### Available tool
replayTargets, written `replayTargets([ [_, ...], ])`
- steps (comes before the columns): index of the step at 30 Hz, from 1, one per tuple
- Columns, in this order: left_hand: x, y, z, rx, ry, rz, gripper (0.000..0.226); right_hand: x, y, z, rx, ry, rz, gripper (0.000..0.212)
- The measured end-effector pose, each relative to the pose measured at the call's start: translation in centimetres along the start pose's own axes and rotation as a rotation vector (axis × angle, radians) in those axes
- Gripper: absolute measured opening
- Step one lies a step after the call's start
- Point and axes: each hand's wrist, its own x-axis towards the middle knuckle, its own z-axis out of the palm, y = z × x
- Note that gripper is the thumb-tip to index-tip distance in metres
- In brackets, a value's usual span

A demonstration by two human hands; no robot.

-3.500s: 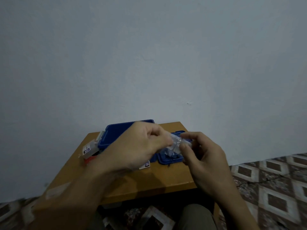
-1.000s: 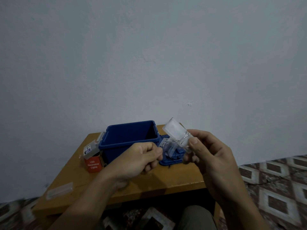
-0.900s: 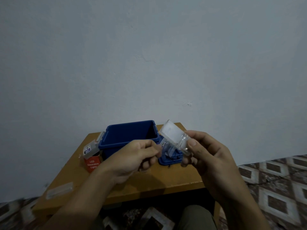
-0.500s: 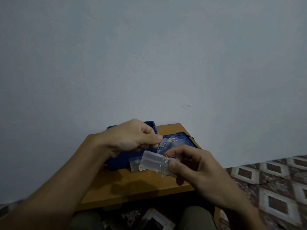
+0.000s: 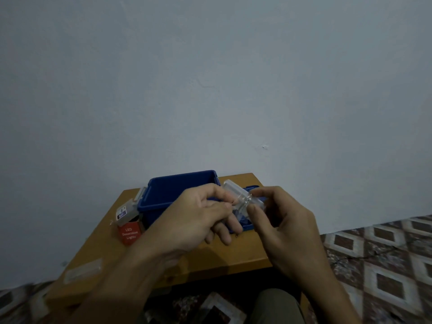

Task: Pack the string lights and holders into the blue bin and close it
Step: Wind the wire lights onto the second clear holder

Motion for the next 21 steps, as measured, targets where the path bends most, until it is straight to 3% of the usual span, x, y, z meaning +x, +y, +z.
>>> replayTargets([
  [5,0.3,-1.0,1.0,-0.164,0.139,-0.077,0.027,-0.1,0.0,0.7,0.011,0.059,-0.034,0.014],
  [10,0.7,-1.4,0.4,-0.098,0.005,-0.029,0.018,-0.2,0.2,0.7,0.113,0.042,-0.039,0.025],
  [21,1.3,-1.5,0.0,-0.022,-0.017,0.046,0.018,0.1,0.2,0.2,0.336,-0.035,0.087,0.025],
])
